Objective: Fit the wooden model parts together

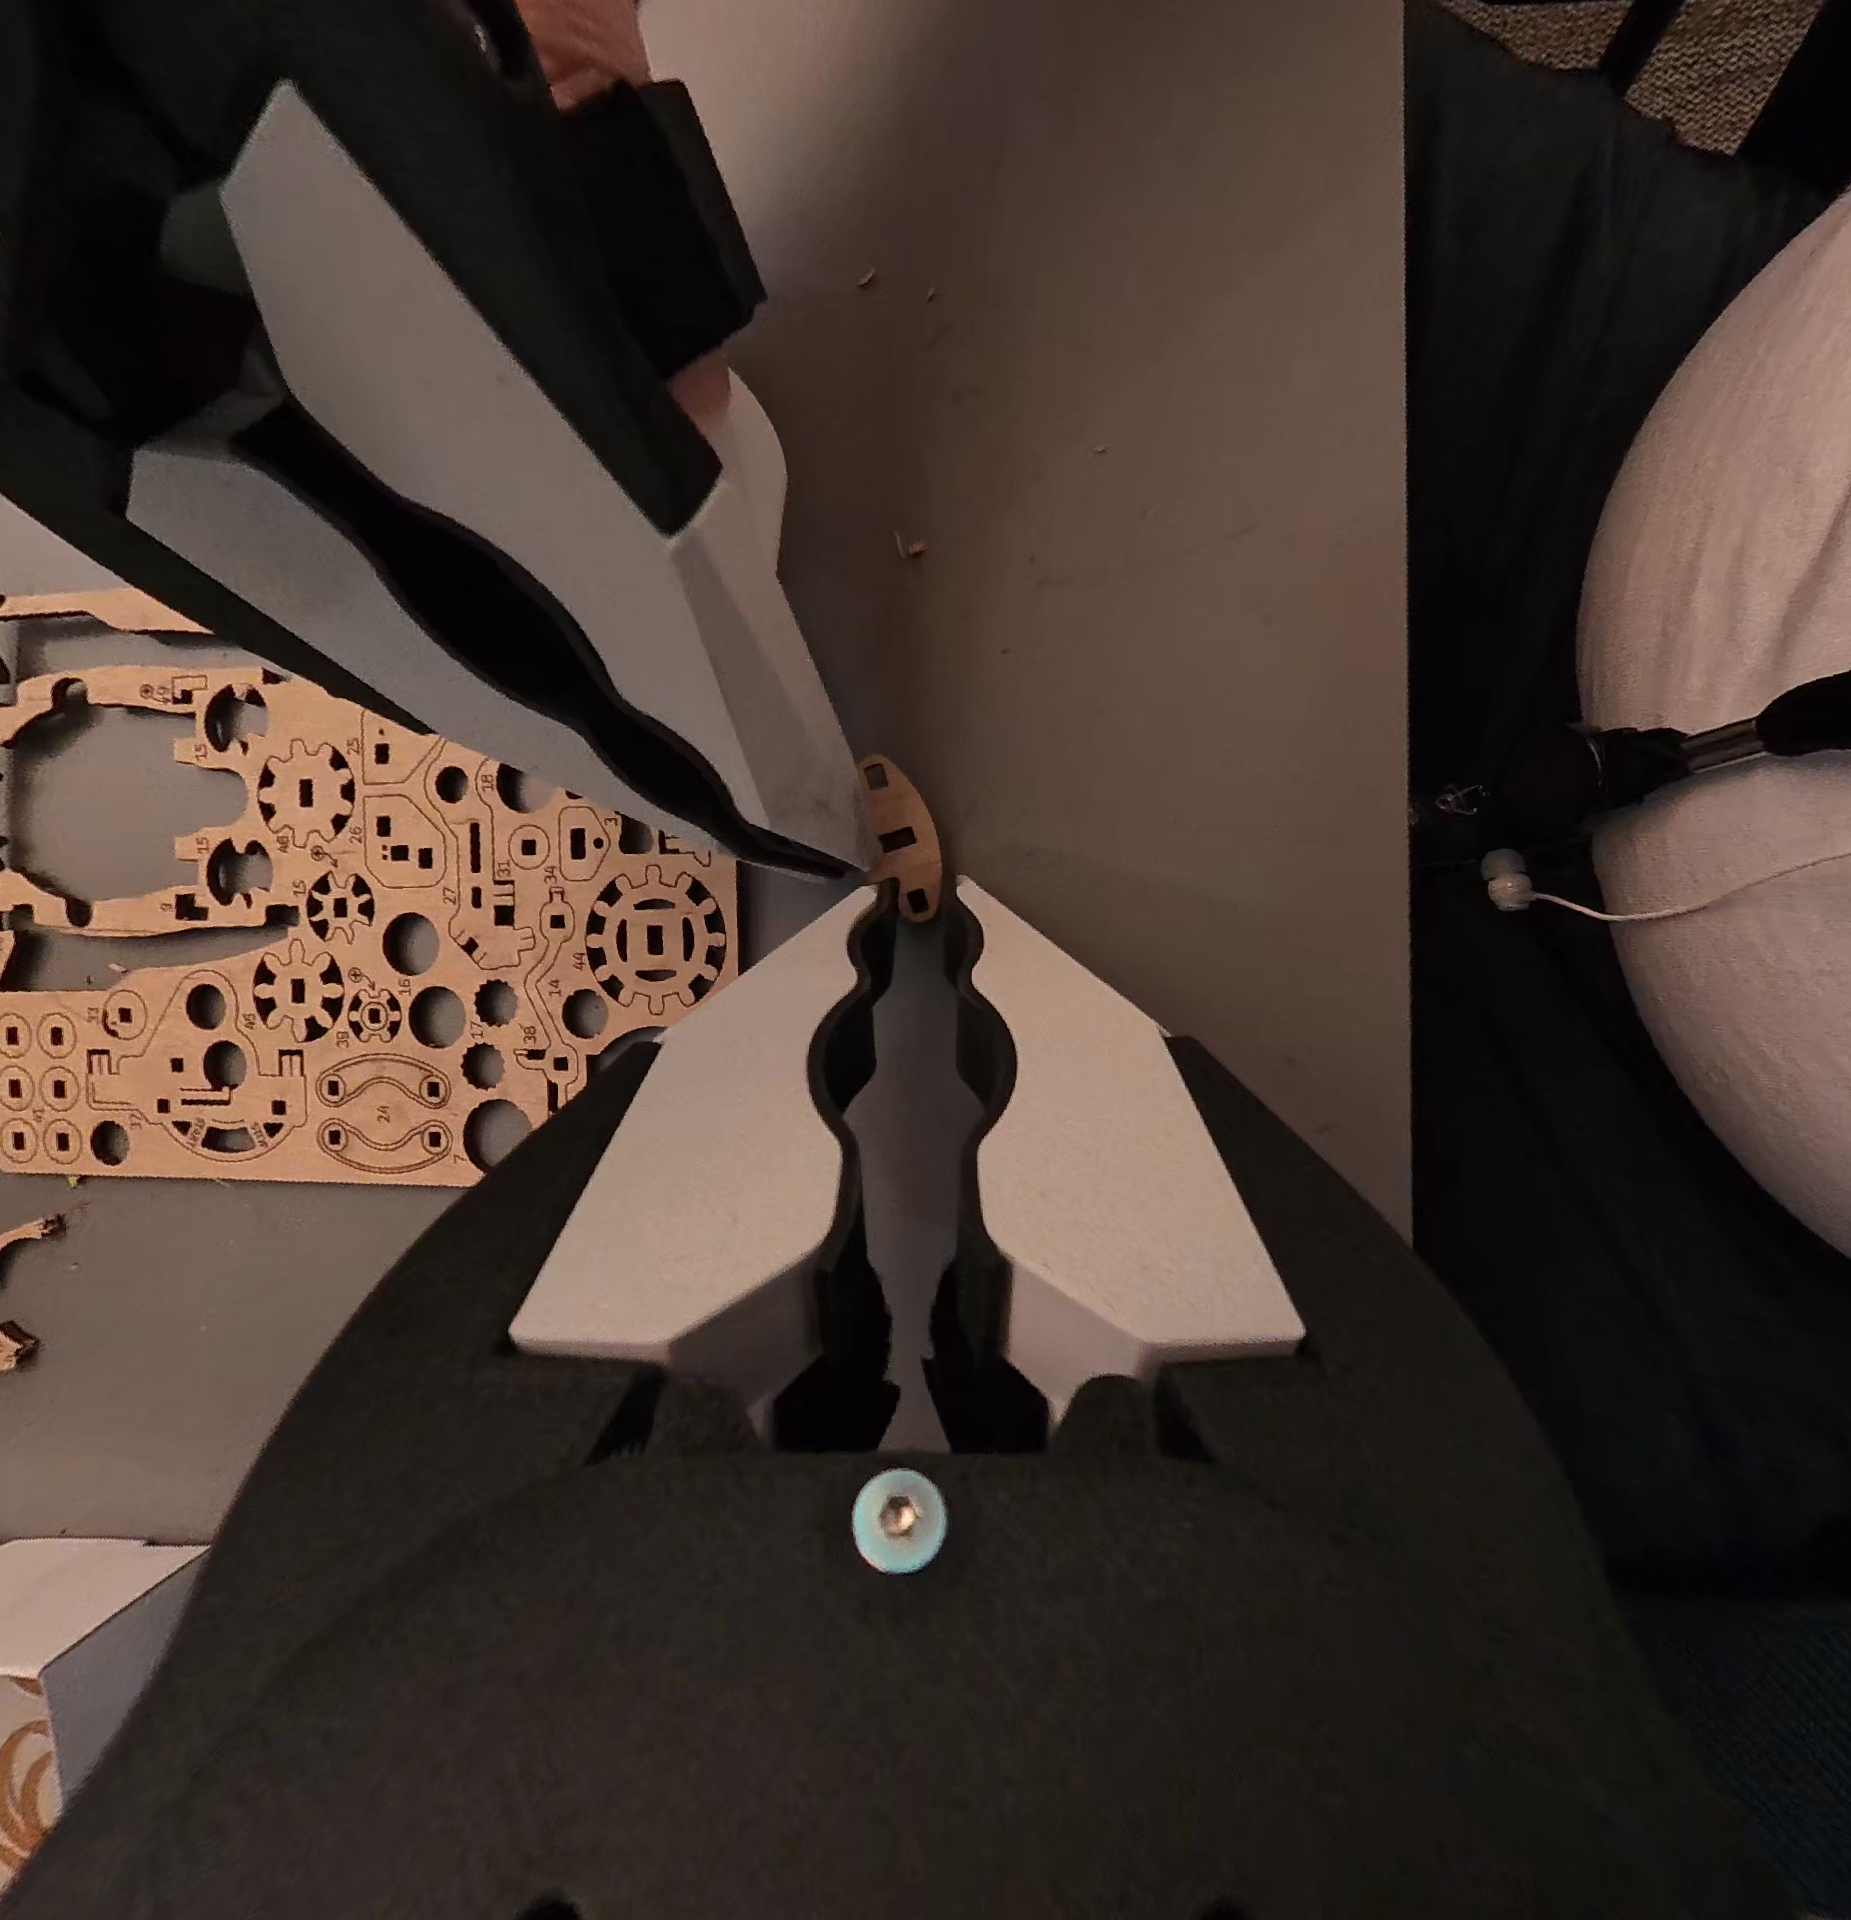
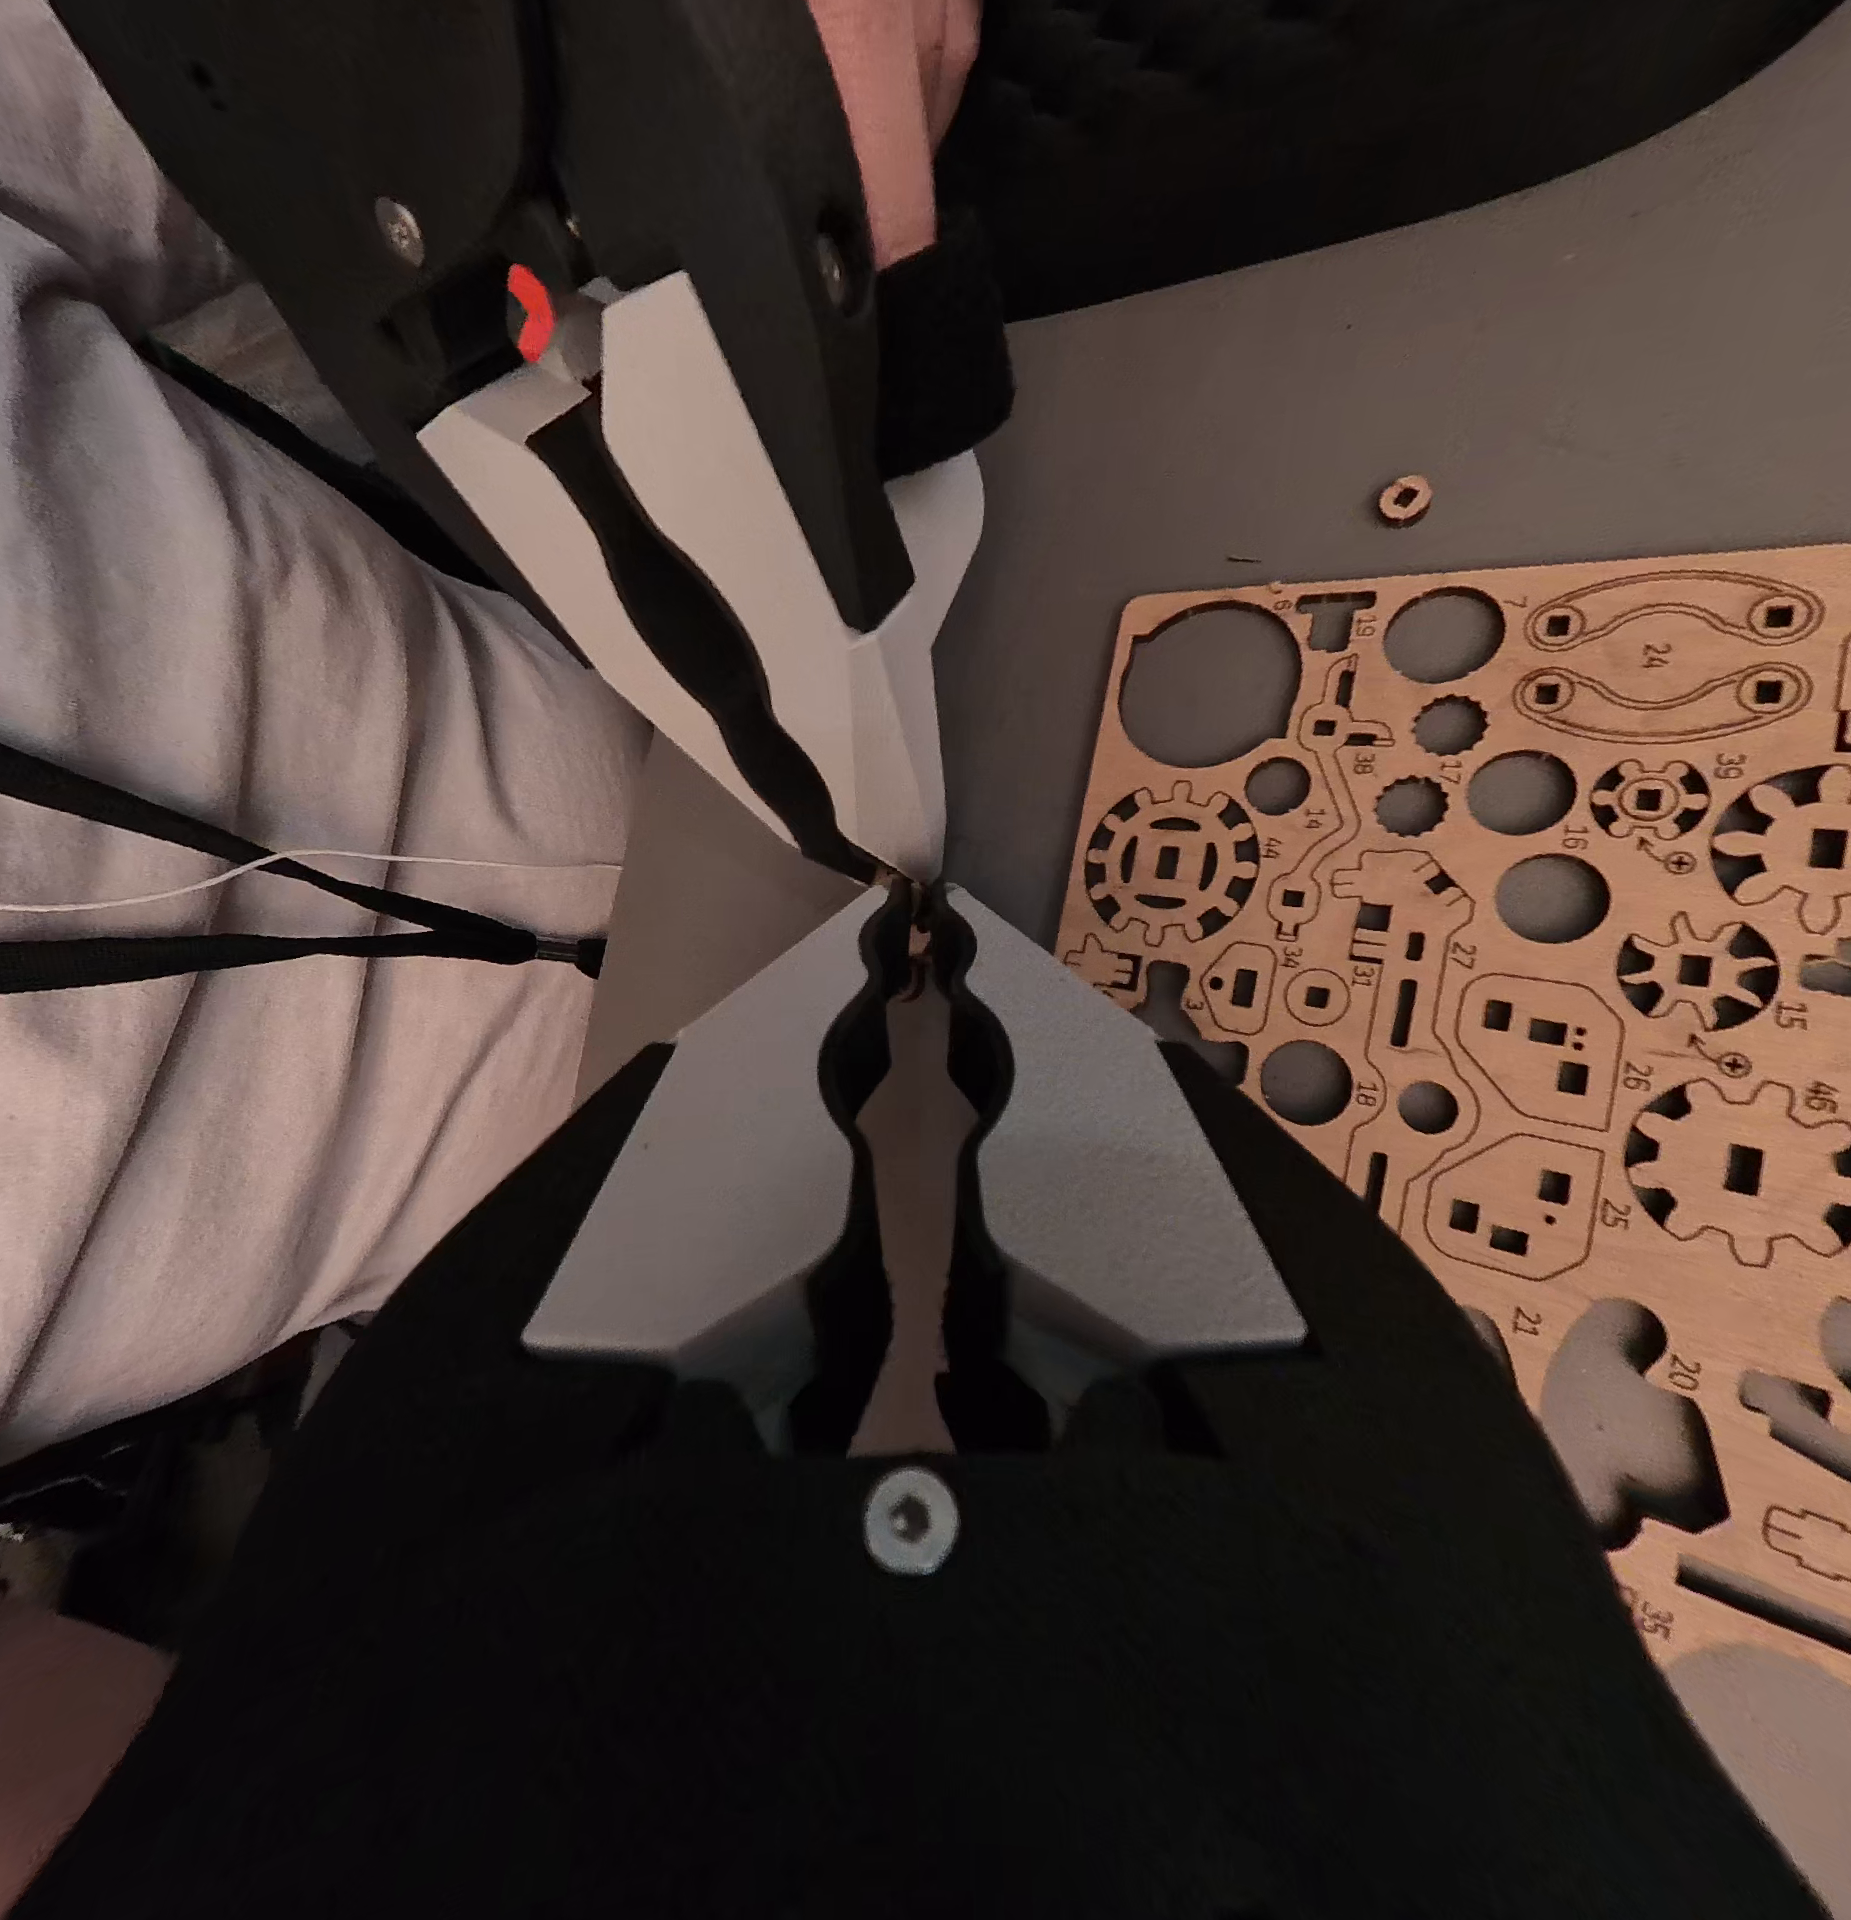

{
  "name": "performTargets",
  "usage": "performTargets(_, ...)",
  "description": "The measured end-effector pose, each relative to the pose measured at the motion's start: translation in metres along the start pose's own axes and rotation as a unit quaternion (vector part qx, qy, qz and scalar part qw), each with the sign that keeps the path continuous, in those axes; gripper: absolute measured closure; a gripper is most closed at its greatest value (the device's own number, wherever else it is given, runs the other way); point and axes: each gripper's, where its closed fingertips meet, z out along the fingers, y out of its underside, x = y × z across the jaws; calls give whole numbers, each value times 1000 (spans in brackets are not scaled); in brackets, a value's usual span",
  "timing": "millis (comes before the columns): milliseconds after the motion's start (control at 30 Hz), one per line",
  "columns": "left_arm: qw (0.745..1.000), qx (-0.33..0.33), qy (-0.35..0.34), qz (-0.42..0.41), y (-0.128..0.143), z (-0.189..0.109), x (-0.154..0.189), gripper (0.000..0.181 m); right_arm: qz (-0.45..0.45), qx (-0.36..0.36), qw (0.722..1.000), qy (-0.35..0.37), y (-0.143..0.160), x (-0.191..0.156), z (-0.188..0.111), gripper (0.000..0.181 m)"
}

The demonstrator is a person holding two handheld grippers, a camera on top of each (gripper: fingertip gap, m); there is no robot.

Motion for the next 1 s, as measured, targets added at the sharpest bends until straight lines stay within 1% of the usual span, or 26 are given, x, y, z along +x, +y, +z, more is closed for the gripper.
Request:
performTargets(400,1000,-4,10,-3,-1,1,-3,174,-33,12,999,31,-1,3,-4,178)
performTargets(600,1000,-3,13,-7,0,1,-2,174,-52,35,997,33,-7,-1,-12,177)
performTargets(700,1000,-3,13,-8,0,1,-2,174,-98,66,992,51,-12,-7,-17,177)
performTargets(833,1000,-2,15,-8,1,0,-2,174,-194,74,970,125,-5,-7,-16,174)
performTargets(900,1000,-2,16,-8,1,0,-2,174,-198,90,966,137,-8,-6,-18,174)
performTargets(1000,1000,-2,15,-6,0,1,-2,174,-197,108,965,134,-12,-6,-20,176)
